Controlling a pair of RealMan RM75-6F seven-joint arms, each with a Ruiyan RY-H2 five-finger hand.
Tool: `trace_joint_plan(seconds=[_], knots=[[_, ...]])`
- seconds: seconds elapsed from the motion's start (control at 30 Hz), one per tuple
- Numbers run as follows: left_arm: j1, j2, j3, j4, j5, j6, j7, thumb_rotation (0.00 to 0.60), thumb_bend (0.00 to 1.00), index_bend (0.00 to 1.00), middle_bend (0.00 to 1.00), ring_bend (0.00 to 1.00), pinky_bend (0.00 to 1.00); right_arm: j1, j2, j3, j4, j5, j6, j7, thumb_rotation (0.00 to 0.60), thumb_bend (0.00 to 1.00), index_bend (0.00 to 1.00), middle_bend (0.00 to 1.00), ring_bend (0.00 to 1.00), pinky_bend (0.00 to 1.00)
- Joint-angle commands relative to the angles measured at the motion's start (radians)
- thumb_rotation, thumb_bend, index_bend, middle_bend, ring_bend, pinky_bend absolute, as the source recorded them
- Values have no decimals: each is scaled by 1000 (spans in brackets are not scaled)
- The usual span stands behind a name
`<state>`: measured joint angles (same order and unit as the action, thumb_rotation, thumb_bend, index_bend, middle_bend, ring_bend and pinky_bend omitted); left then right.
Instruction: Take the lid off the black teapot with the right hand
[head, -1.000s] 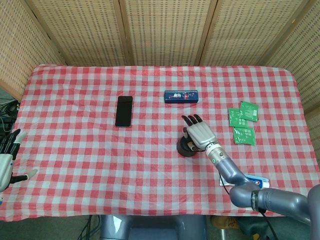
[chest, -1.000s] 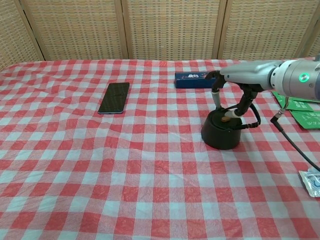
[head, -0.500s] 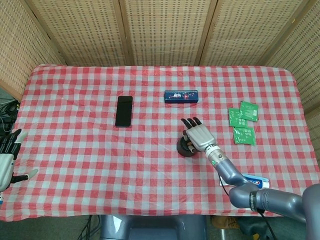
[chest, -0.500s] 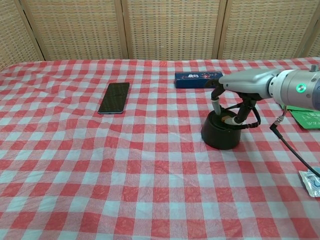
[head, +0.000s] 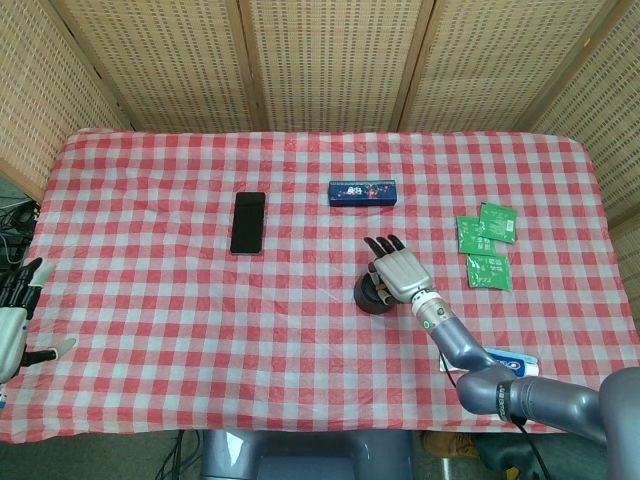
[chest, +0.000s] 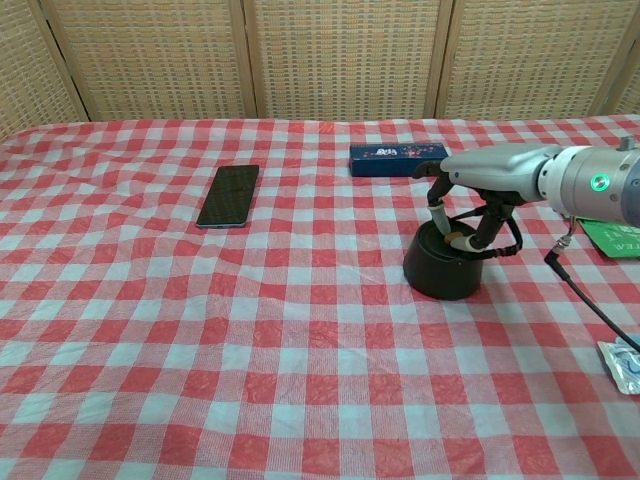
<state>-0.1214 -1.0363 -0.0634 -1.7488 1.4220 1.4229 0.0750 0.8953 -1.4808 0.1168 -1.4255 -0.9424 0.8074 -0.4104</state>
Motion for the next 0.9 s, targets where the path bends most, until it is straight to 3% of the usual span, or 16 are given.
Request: trace_joint_plan(seconds=[0.03, 0.27, 0.5, 0.7, 0.9], knots=[[0, 0, 0, 0, 0, 0, 1, 600, 0, 0, 0, 0, 0, -4, 1, 5, -1, -11, 6, 12, 600, 619, 702, 94, 0, 0], [2, 2, 2, -1, 4, 4, -5, 600, 0, 0, 0, 0, 0, -16, 30, 31, -42, -51, 45, 46, 600, 630, 712, 108, 0, 0], [5, 9, 5, -4, 18, 13, -21, 600, 0, 0, 0, 0, 0, -34, 116, 69, -178, -98, 105, 68, 600, 631, 718, 118, 0, 0], [8, 14, 13, -7, 39, 21, -32, 600, 0, 0, 0, 0, 0, -41, 156, 35, -288, -126, 119, -1, 600, 635, 718, 120, 0, 0], [11, 19, 15, -11, 50, 28, -41, 600, 0, 0, 0, 0, 0, -24, 95, -11, -306, -129, 113, -102, 600, 638, 718, 120, 0, 0]])
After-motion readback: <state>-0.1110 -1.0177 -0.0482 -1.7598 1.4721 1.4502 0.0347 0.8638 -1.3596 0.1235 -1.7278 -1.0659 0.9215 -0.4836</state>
